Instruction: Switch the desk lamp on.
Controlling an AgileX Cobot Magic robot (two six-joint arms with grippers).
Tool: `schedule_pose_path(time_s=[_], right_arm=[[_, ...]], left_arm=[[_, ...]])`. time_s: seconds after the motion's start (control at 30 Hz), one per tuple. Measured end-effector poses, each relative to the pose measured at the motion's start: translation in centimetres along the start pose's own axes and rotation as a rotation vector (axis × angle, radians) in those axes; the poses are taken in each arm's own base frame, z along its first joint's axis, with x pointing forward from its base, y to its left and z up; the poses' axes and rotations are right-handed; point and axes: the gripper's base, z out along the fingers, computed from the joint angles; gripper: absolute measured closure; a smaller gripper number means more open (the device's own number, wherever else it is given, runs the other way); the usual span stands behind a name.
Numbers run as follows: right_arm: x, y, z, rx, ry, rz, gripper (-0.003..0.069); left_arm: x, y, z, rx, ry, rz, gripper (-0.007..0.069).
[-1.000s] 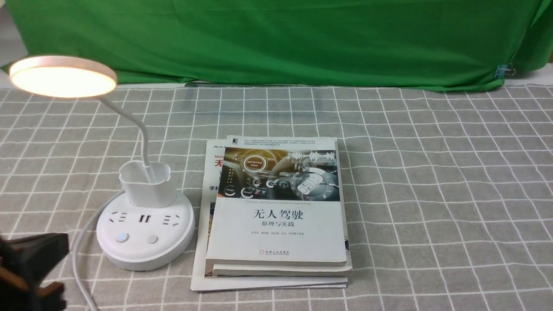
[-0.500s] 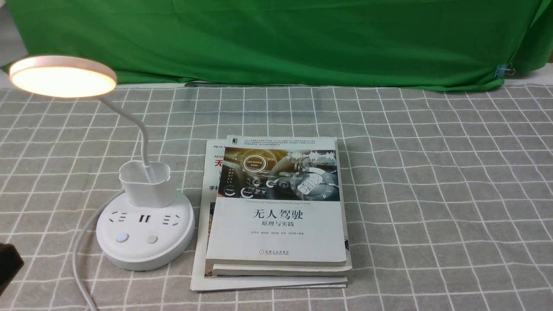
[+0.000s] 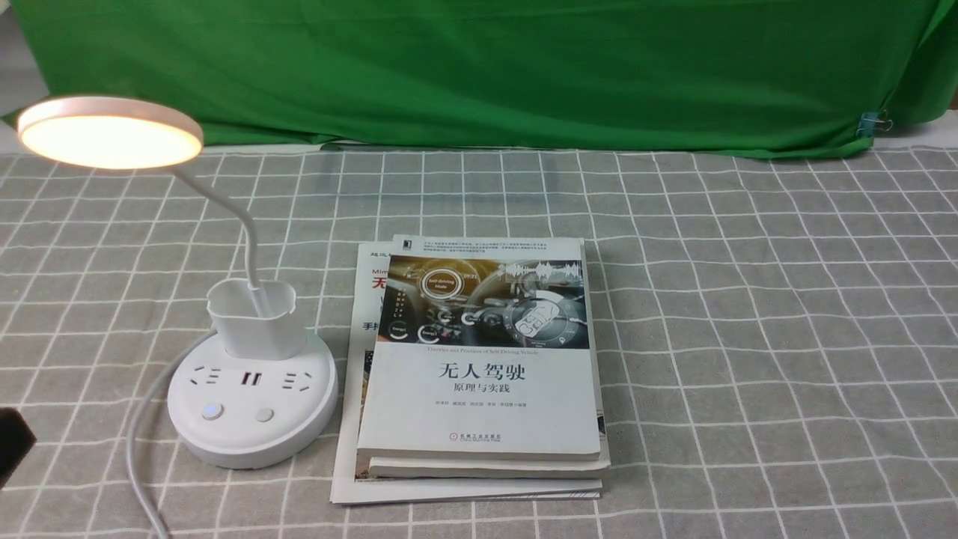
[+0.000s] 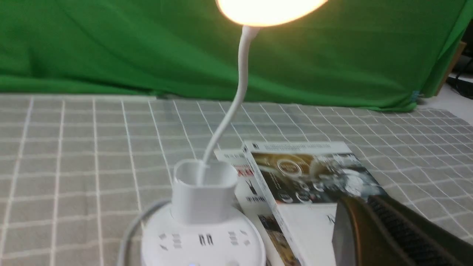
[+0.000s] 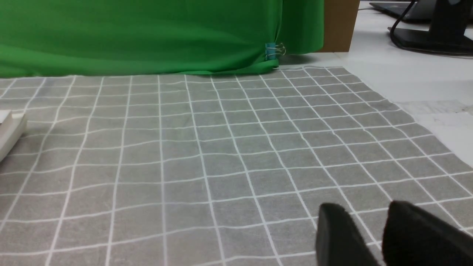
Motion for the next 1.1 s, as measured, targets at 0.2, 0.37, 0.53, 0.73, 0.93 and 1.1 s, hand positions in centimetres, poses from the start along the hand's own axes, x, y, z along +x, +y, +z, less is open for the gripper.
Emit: schedule_pose_path(time_s=[0.2, 0.37, 0.53, 0.73, 0.93, 1.1], right_arm=[[0.0, 0.0, 0.0, 0.0, 0.0, 0.0, 0.0414], [0.0, 0.0, 0.0, 0.0, 0.001, 0.0, 0.0414], [0.0, 0.0, 0.0, 0.0, 0.0, 0.0, 0.0414], [0.0, 0.0, 0.0, 0.0, 0.001, 0.0, 0.0414], [0.0, 0.0, 0.0, 0.0, 0.001, 0.0, 0.0414], [0.0, 0.0, 0.0, 0.0, 0.001, 0.0, 0.0414]], left_arm=[[2.1, 1.1, 1.2, -0.148, -0.129, 0.195, 0.0604], [7.1, 2.4, 1.9, -0.269, -0.037, 0.198, 0.0604], [8.6, 2.9, 2.0, -0.315, 0.041, 0.19, 0.0604], [8.5, 2.9, 2.0, -0.315, 0.03, 0.184, 0.0604], [8.5, 2.9, 2.0, -0.315, 0.03, 0.184, 0.0604], [8.5, 2.9, 2.0, -0.315, 0.03, 0.184, 0.0604]])
